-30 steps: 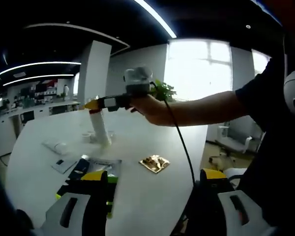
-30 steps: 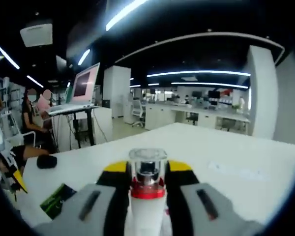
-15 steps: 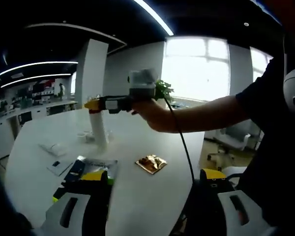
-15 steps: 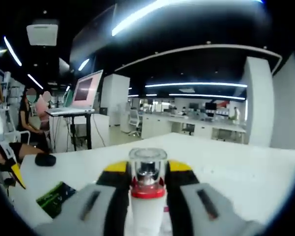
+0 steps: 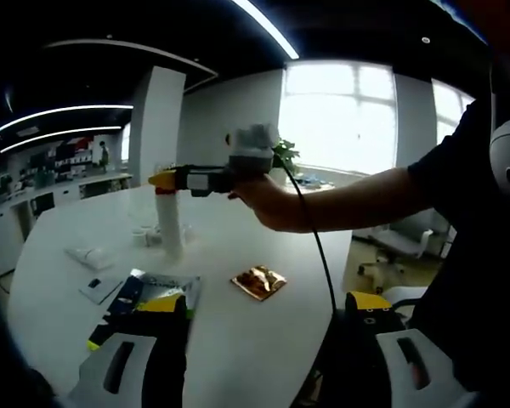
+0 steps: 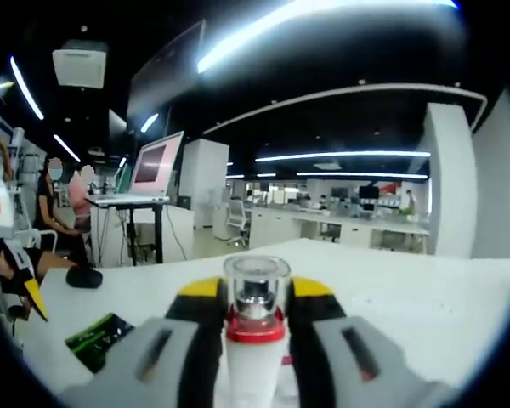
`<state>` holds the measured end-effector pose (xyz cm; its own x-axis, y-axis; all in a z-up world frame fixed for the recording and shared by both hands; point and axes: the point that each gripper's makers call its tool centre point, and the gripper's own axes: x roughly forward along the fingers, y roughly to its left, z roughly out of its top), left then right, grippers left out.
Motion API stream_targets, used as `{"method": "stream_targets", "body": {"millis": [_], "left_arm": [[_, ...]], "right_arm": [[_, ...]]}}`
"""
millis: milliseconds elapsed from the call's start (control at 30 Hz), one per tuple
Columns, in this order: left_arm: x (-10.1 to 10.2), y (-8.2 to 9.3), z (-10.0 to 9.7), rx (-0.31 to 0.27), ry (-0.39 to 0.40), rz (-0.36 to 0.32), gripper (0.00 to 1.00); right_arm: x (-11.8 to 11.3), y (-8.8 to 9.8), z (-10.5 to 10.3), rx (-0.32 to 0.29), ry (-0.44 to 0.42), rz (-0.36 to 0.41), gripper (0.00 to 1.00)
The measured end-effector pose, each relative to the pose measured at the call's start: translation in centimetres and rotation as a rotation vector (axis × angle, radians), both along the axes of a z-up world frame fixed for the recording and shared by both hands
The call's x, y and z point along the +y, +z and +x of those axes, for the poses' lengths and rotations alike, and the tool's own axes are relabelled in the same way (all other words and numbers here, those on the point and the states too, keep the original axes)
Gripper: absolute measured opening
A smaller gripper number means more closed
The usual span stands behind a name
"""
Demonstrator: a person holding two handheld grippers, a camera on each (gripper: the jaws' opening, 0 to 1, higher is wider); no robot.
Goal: Arrange the skincare products in the storage area until every visible bottle or jar stands upright without overlapping.
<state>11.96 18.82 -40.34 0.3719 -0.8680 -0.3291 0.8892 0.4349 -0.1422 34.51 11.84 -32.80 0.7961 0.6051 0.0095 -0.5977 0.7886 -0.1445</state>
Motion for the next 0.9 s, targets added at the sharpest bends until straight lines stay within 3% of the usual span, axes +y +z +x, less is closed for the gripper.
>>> {"method": "stream_targets", "body": {"millis": [367, 667, 900], "left_arm": [[-0.2, 0.0, 0.0, 0.005, -0.006, 0.002, 0.77], [-0.2, 0.0, -0.2, 0.005, -0.012, -0.001, 0.77], [-0.1, -0.1, -0.2, 0.004, -0.011, -0.004, 0.76]], "right_arm": [[-0.1, 0.2, 0.5, -0.021, -0.024, -0.065, 0.30], [-1.1, 0.4, 2.1, 0.013, -0.048, 0.002, 0.31], [-1.1, 0.3, 2.9, 0.016, -0.062, 0.007, 0.39]]}}
